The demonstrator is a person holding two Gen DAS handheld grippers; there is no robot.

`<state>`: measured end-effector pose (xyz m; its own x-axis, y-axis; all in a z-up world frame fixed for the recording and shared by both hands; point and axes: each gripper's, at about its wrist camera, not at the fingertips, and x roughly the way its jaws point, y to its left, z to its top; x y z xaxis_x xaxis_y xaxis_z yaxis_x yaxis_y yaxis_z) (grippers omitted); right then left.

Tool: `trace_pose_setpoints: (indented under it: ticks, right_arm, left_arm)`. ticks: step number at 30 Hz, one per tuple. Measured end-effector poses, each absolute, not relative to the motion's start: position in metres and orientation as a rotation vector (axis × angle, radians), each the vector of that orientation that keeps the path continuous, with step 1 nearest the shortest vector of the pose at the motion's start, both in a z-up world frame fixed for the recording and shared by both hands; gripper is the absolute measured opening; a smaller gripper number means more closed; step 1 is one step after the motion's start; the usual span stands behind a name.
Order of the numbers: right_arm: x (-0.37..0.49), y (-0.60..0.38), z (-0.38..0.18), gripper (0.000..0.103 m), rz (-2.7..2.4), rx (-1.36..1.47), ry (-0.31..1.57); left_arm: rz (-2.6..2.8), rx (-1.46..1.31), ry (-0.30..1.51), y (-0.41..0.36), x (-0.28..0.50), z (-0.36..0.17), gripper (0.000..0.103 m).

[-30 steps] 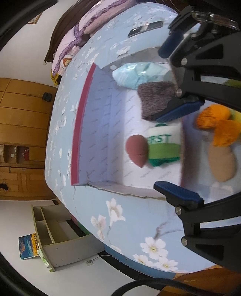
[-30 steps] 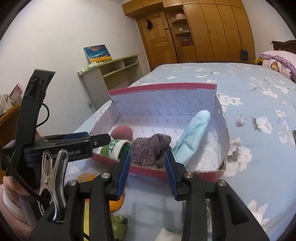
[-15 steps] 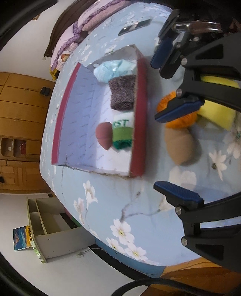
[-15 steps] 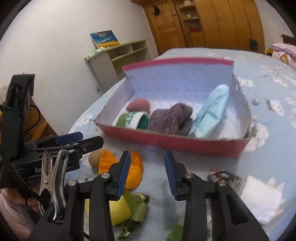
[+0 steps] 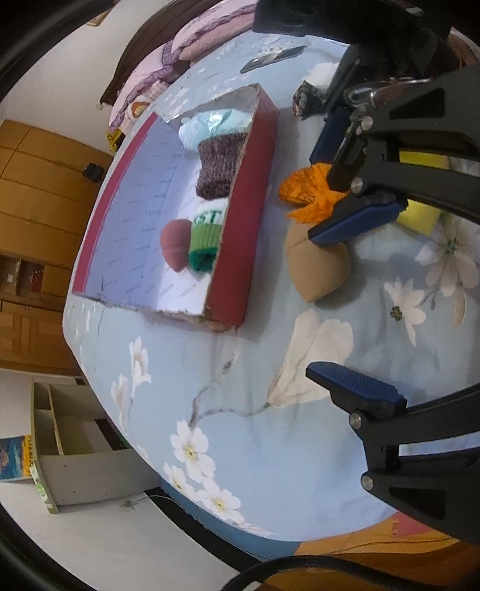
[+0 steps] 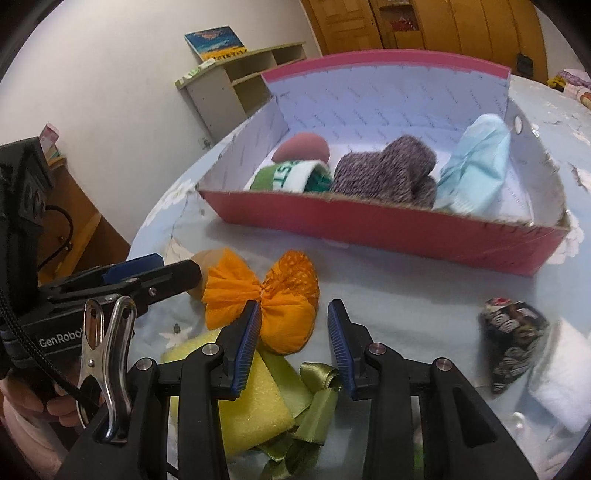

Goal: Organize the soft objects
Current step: 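Grasp the orange bow with the right tool while the left tool grasps the beige sponge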

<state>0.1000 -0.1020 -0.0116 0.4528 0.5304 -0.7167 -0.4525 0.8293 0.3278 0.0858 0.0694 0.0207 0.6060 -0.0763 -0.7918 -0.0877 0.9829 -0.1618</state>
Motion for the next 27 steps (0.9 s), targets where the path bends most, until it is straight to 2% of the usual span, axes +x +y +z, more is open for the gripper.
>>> trace_pose_setpoints:
  ticks: [4,5,6,10,27]
  right_arm:
    - [0.101,-0.099,-0.014,0.038,0.611,0.082,0.916]
    - [0.101,-0.099,-0.014,0.037,0.615,0.080,0.912]
    - [0.100,-0.100,-0.014,0.028,0.622,0.083,0.905]
    - [0.098,-0.101,-0.009,0.025,0.621,0.083,0.881]
    - [0.092,-0.142,0.014,0.025,0.510,0.135,0.754]
  left_arm:
    - [-0.010,-0.226,0.921,0.074,0.085,0.019,0.069]
    - [-0.012,-0.226,0.921,0.074,0.085,0.019,0.069]
    - [-0.013,-0.223,0.919,0.073,0.085,0.019,0.069]
    - [-0.016,-0.218,0.918,0.071,0.084,0.019,0.069]
    - [-0.027,-0.166,0.913,0.047,0.100,0.015,0.069]
